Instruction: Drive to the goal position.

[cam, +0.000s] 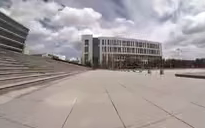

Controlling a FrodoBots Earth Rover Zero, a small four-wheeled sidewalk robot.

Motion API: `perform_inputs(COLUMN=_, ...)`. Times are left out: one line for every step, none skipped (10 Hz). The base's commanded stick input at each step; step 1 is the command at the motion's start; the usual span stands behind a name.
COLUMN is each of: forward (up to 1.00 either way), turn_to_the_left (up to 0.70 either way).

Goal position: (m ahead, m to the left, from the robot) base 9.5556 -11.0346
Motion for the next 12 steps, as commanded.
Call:
perform_inputs(forward=0.7, turn_to_the_left=0.0)
perform_inputs(forward=0.7, turn_to_the_left=0.0)
perform_inputs(forward=0.7, turn_to_the_left=0.0)
perform_inputs(forward=0.7, turn_to_the_left=0.0)
perform_inputs(forward=0.7, turn_to_the_left=0.0)
perform_inputs(forward=0.7, turn_to_the_left=0.0)
perform_inputs(forward=0.7, turn_to_the_left=0.0)
perform_inputs(forward=0.7, turn_to_the_left=0.02)
perform_inputs(forward=0.7, turn_to_the_left=0.07)
perform_inputs(forward=0.7, turn_to_the_left=0.04)
perform_inputs(forward=0.7, turn_to_the_left=0.01)
perform_inputs(forward=0.7, turn_to_the_left=0.0)
